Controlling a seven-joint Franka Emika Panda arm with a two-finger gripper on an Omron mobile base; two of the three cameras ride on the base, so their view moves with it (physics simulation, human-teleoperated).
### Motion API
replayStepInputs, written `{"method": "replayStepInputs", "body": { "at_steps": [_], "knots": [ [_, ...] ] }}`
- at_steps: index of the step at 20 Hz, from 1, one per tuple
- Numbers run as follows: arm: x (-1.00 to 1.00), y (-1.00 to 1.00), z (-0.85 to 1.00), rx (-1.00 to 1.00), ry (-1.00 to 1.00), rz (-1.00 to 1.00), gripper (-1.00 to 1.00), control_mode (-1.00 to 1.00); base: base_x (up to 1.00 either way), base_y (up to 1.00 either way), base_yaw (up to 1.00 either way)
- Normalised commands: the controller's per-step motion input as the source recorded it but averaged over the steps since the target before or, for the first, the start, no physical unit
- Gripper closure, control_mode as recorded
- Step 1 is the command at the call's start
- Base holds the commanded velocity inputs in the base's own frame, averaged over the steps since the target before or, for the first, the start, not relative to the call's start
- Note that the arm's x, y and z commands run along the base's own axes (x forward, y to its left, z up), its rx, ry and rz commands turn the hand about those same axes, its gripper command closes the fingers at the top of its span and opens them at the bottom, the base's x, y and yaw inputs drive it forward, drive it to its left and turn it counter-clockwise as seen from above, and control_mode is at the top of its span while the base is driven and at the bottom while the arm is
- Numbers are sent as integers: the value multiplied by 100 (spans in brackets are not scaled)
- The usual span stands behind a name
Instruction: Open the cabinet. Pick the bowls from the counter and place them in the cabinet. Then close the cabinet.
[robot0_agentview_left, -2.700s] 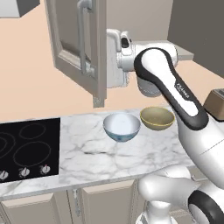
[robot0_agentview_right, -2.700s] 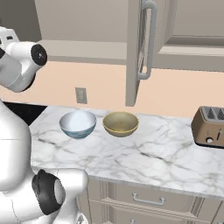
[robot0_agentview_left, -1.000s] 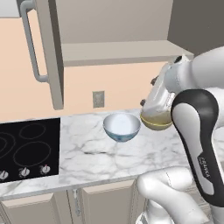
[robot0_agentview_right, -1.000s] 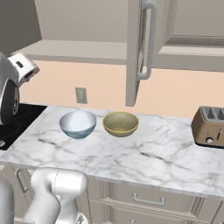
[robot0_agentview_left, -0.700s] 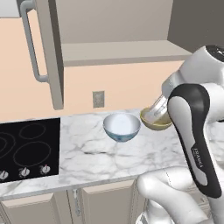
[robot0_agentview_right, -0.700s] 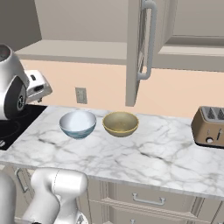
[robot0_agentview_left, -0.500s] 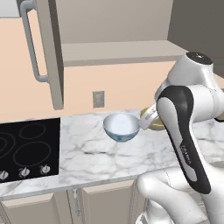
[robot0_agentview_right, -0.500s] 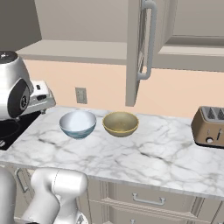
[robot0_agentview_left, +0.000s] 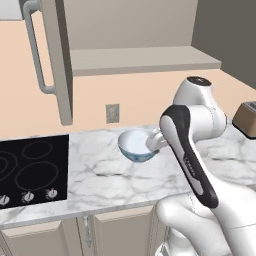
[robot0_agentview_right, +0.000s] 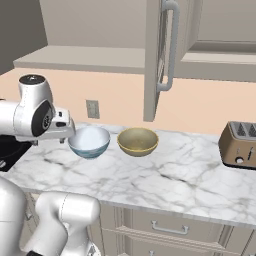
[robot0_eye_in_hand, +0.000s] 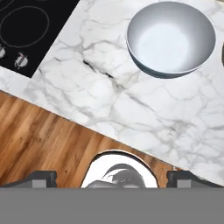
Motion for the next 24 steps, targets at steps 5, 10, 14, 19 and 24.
{"method": "replayStepInputs", "body": {
  "at_steps": [5, 10, 14, 19, 24],
  "knots": [
    [41, 11, -46, -1, -4, 0, -100, -100, 0, 0, 0],
    [16, 29, -15, -8, -19, 0, -100, -100, 0, 0, 0],
    [9, 28, -19, -13, -19, 0, -100, -100, 0, 0, 0],
    [19, 9, -34, -14, -4, 1, -100, -100, 0, 0, 0],
    [45, 0, -22, -5, 0, 2, -100, -100, 0, 0, 0]
  ]
}}
